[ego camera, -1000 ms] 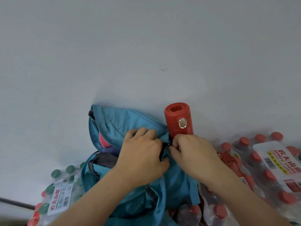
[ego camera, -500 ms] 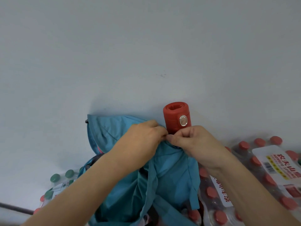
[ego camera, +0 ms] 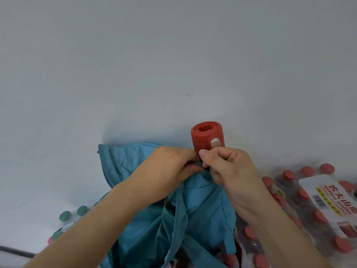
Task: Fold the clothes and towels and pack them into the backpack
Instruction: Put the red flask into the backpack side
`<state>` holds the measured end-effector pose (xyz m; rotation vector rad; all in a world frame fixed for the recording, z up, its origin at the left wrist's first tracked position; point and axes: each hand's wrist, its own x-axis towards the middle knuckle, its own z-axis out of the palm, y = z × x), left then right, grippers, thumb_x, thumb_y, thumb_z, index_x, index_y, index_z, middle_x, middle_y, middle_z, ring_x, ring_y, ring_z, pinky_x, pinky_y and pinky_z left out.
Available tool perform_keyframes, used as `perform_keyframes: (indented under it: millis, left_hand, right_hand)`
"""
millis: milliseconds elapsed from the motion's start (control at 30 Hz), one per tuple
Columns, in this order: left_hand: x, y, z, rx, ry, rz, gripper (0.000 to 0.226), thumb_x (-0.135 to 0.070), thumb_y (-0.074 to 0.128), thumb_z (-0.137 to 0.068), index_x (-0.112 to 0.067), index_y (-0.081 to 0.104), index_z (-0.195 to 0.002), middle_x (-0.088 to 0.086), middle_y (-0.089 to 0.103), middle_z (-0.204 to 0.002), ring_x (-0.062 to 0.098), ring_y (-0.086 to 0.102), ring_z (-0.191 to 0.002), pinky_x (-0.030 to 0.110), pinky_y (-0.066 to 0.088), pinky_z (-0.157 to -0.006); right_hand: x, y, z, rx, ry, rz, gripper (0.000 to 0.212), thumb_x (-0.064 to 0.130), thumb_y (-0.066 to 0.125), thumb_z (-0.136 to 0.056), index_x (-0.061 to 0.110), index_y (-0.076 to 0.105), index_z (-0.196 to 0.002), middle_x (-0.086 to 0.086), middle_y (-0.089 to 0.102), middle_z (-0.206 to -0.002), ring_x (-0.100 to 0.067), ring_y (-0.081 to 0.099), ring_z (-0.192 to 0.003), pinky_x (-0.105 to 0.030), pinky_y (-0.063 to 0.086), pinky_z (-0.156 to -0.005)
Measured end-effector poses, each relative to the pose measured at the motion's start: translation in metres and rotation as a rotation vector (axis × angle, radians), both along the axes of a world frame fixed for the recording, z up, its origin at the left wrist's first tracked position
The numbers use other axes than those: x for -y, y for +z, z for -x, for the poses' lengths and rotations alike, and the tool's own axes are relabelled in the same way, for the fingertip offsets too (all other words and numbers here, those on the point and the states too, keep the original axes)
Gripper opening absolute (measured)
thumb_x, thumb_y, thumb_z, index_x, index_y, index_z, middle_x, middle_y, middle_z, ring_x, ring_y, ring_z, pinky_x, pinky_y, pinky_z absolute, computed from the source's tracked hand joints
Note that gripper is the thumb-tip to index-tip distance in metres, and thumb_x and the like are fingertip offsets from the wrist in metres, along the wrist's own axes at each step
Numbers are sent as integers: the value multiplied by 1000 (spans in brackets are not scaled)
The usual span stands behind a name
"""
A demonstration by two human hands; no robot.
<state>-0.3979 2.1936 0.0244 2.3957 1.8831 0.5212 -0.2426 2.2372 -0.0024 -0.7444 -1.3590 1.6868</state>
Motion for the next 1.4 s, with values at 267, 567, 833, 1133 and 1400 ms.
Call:
perform_keyframes:
  millis: [267, 567, 833, 1133, 1400]
  left_hand:
    - [-10, 11, -6, -282, 20, 138, 19, -39, 56, -80, -25, 44, -77, -12, 42, -73, 11, 47, -72, 37, 46, -67]
    - [8, -12, -13, 26, 480, 46, 24, -39, 63, -84, -20, 62, -70, -6, 56, -64, 15, 55, -70, 33, 44, -66]
    - [30, -29, -23, 587, 613, 99, 23, -30, 65, -87, -16, 68, -68, -3, 55, -48, 10, 46, -43, 32, 39, -50]
    - [34, -36, -35, 197, 522, 72, 32, -34, 54, -82, -11, 52, -59, 3, 52, -50, 15, 48, -48, 31, 41, -49]
    - [53, -13, -19, 457, 539, 97, 36, -32, 53, -86, -4, 53, -63, -6, 41, -47, 5, 36, -46, 20, 33, -48]
  right_hand:
    - [-4, -19, 3, 124, 146, -287, 21, 23, 64, -89, 16, 67, -69, -2, 54, -61, -14, 46, -60, -29, 39, -58]
    - [-4, -37, -3, 715, -2, -697, 17, 34, 58, -89, 40, 67, -103, 8, 49, -52, -8, 50, -55, -23, 43, -56]
    - [-2, -36, -1, 840, 37, -864, 13, 39, 55, -89, 36, 66, -97, 11, 44, -53, -8, 48, -57, -25, 34, -53]
    - [-2, -52, -6, 967, -118, -1157, 9, 29, 74, -75, 26, 65, -76, 6, 63, -58, -18, 58, -46, -28, 45, -41]
    - [-14, -49, -15, 921, -120, -1037, 15, 36, 56, -88, 29, 68, -92, 8, 67, -82, -18, 64, -69, -26, 43, -56]
